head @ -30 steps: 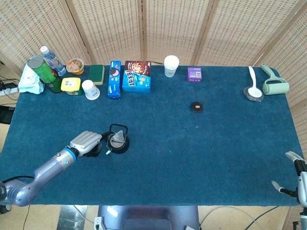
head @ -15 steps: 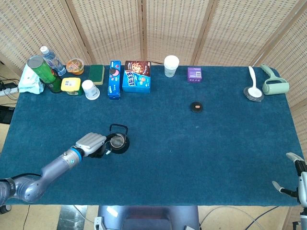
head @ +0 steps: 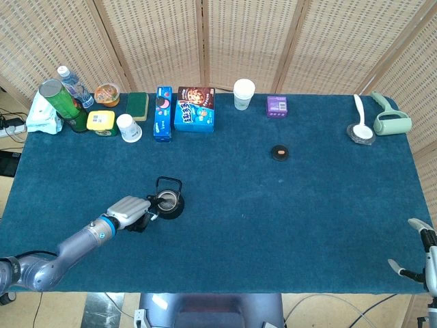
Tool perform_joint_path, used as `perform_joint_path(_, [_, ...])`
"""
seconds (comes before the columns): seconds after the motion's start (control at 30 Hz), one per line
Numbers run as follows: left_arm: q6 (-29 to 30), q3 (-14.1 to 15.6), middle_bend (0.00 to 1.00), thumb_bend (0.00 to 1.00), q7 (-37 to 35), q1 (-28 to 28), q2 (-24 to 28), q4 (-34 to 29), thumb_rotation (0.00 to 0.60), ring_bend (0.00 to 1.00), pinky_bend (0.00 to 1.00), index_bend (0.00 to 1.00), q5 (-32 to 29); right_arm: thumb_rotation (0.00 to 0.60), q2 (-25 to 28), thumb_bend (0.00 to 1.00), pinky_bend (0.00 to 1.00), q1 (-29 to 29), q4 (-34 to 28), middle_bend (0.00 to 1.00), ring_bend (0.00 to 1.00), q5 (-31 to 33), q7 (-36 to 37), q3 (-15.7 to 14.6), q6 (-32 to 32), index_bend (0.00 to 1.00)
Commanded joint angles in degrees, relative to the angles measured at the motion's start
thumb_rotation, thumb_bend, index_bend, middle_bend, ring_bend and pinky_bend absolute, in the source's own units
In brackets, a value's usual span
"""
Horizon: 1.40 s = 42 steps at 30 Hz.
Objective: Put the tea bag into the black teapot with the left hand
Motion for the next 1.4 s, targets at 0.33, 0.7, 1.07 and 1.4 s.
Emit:
perform_joint_path(0.33, [-0.48,1.12,1.00,0.86,0.09,-0.98,-1.38,0.78,0.600,1.00,0.94,0.07,-1.08,0.600,0.05,0.12,0.17,-0.32,0.21,0.20,0.27,-0.13,0.44,-0.04,0.29,0.18])
perform_joint_path(0.7, [2.76,-0.09,1.00,0.86,-1.43,-0.21,-0.81,-0.07,0.600,1.00,0.94,0.07,-0.30,0.600,0.05,0.12,0.17,-0.39,0.23,0.20,0.27,-0.10,0.51,0.00,0.19,0.18])
perform_joint_path(1.07, [4.80,-0.30,1.00,0.86,-3.52,2.75,3.41,-4.63,0.600,1.00,0.94,0.07,5.74,0.600,0.03,0.12,0.17,0.18,-0.37,0.20,0.27,-0.37,-0.48,0.09,-0.36,0.18])
perform_joint_path(1.4, [8.65,0.13,1.00,0.83,-5.93,6.91,4.93,-5.97,0.600,1.00,0.94,0.07,9.03,0.600,0.30,0.12,0.17,0.48,-1.14,0.20,0.27,-0.60,-1.41,0.11,-0.47,0.18])
